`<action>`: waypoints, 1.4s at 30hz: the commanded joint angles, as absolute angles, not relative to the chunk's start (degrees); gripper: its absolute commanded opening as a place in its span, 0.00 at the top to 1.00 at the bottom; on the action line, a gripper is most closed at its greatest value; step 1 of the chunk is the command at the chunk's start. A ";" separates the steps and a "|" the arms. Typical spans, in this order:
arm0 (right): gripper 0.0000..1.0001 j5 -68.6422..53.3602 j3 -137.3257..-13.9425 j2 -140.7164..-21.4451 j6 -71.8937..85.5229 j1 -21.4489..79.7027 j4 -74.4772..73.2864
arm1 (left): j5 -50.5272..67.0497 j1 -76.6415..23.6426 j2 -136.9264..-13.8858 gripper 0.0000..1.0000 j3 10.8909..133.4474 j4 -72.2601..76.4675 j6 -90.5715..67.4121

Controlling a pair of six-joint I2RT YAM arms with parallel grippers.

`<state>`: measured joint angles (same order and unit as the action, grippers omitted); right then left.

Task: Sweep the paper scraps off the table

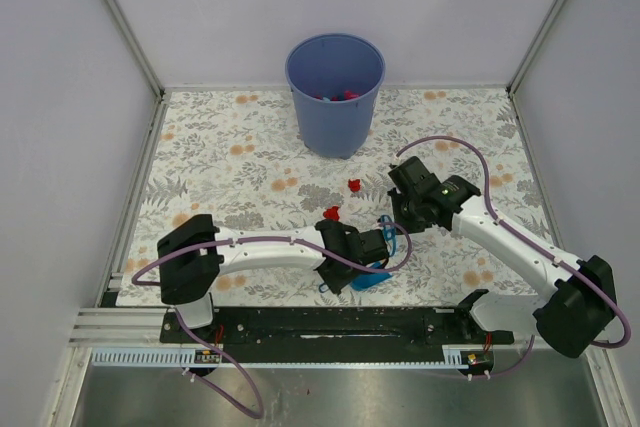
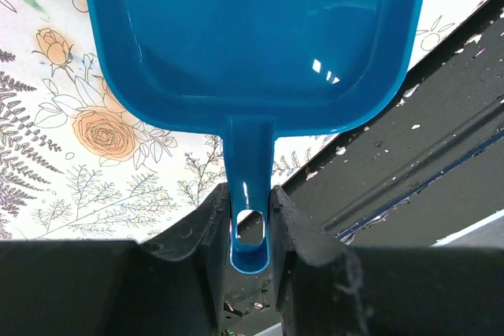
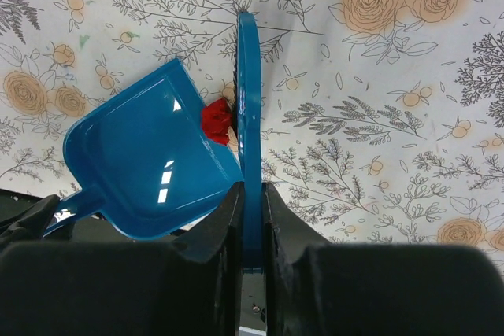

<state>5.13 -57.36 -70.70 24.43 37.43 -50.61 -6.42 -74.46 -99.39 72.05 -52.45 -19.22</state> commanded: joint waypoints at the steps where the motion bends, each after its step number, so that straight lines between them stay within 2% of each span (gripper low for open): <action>1: 1.00 2.11 -57.39 -69.70 26.01 37.18 -49.66 | -5.36 -74.62 -100.02 1.00 74.44 -50.89 -18.11; 15: 1.00 -1.84 -57.83 -71.19 27.07 37.35 -48.96 | -6.06 -74.36 -100.55 1.00 73.92 -50.01 -18.02; 23: 1.00 -9.14 -58.27 -71.02 28.21 37.62 -48.42 | -6.85 -74.27 -99.85 1.00 72.25 -48.61 -18.11; 35: 1.00 -15.73 -60.29 -66.09 29.01 38.32 -53.51 | -8.96 -74.27 -96.95 1.00 65.39 -42.98 -19.34; 42: 1.00 -4.33 -64.86 -65.04 31.28 38.23 -63.45 | -11.51 -74.27 -95.63 1.00 63.90 -42.28 -20.13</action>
